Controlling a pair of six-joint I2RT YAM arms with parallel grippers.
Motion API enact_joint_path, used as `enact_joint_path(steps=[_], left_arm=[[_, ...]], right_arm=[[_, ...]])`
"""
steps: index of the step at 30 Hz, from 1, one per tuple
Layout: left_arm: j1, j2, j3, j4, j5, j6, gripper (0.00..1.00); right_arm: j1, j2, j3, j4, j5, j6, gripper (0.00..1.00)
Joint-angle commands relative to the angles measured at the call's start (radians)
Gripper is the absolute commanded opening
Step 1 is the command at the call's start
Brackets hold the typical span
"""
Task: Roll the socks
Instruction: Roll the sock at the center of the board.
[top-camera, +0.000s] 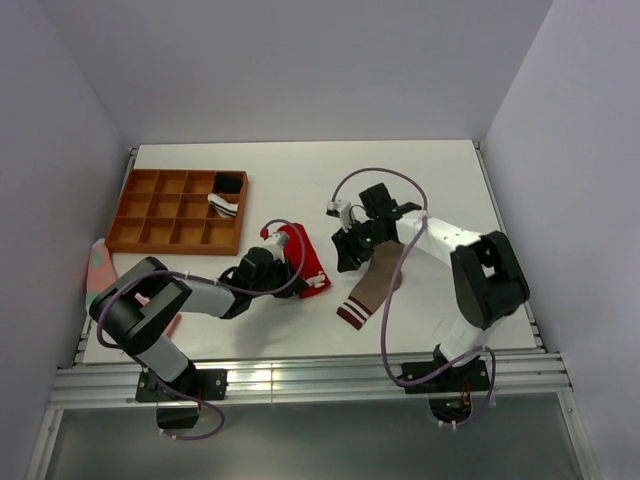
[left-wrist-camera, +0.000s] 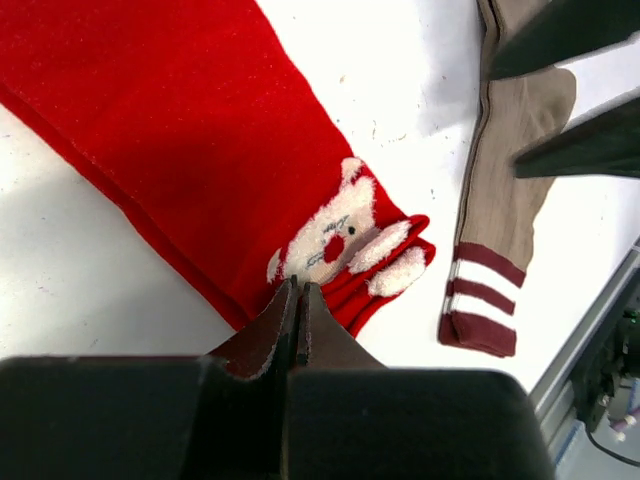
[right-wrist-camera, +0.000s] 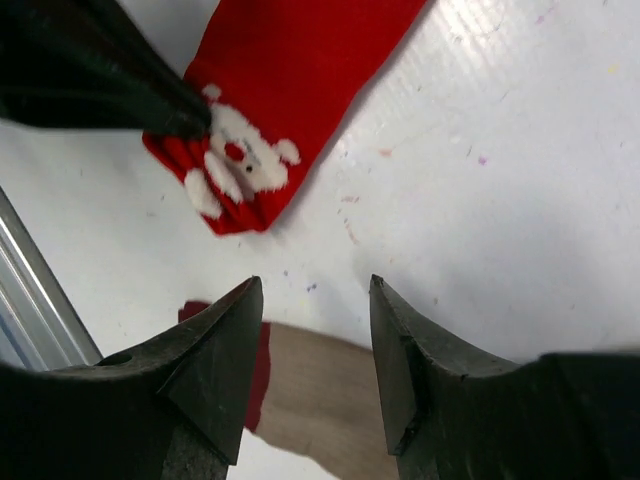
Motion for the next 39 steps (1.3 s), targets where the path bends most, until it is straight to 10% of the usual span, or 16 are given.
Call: enact_joint_path(steps=[1, 11, 39], left_arm=[[0.015, 0.020, -0.012, -0.203, 0.071, -0.002, 0.00], [0.040, -0.014, 0.026, -0.327, 0.162, 0.017, 0.00], [0.116, -0.052, 0.078, -0.477, 0.251, 0.039, 0.00]], right_arm=[[-0.005, -0.124, -0.094, 0.130, 0.037, -0.132, 0.54], [0.168, -0.290, -0.335, 0.242, 0.141, -0.355, 0.55], [0.441, -0.267, -0.280, 0.291, 0.217, -0.380, 0.54]])
